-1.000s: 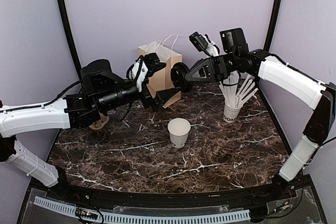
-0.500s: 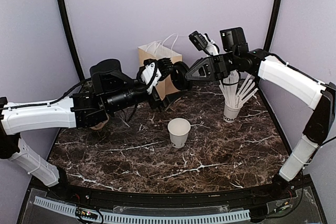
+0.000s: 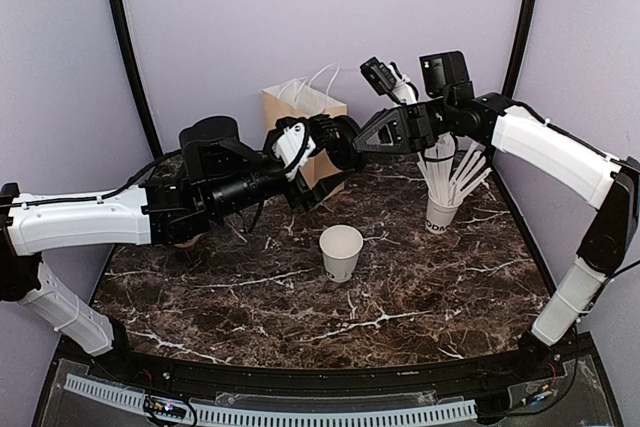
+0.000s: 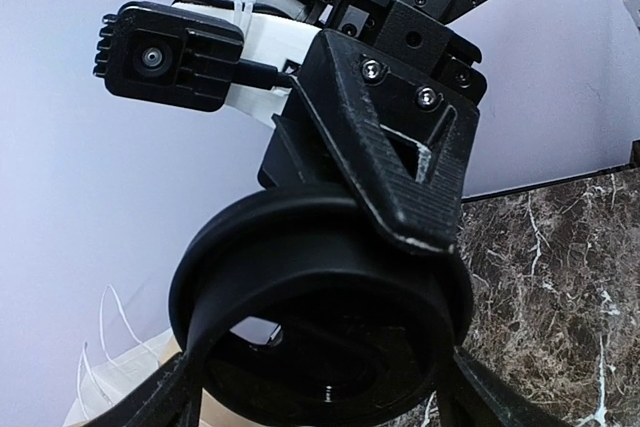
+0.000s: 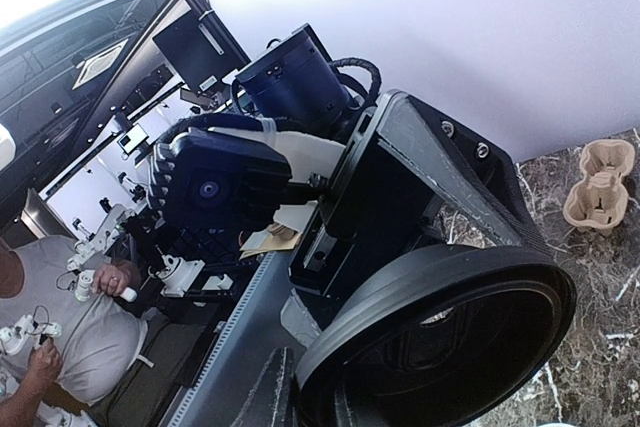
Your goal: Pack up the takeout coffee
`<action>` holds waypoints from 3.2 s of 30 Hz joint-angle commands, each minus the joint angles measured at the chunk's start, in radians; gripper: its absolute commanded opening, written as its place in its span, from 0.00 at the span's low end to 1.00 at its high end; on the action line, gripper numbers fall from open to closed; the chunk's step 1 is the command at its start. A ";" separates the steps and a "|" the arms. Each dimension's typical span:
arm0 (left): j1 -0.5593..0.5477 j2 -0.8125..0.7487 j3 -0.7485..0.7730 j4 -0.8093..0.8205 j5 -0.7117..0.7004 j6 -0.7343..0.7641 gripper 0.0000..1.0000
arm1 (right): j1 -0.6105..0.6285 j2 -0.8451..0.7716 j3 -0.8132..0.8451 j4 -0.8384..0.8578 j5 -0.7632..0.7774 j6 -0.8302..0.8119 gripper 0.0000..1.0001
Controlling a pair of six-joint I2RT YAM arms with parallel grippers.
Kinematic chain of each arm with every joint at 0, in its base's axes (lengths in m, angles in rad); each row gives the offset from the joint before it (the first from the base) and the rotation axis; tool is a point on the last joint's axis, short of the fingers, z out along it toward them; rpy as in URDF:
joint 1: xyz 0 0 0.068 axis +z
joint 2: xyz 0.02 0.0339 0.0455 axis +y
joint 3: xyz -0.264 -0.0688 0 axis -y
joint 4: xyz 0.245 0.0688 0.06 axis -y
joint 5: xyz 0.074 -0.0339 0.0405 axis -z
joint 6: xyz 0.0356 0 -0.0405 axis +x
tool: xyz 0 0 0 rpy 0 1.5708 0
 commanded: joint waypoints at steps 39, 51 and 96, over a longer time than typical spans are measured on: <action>0.084 -0.206 0.058 -0.715 0.000 -0.339 0.73 | -0.019 -0.084 -0.471 -0.262 0.986 -0.939 0.51; 0.132 -0.300 0.040 -0.697 0.015 -0.419 0.74 | 0.050 0.153 -0.400 -0.147 1.065 -1.030 0.56; 0.162 0.199 0.551 -1.401 0.214 -0.460 0.73 | -0.044 -0.115 -0.525 -0.250 0.719 -0.886 0.56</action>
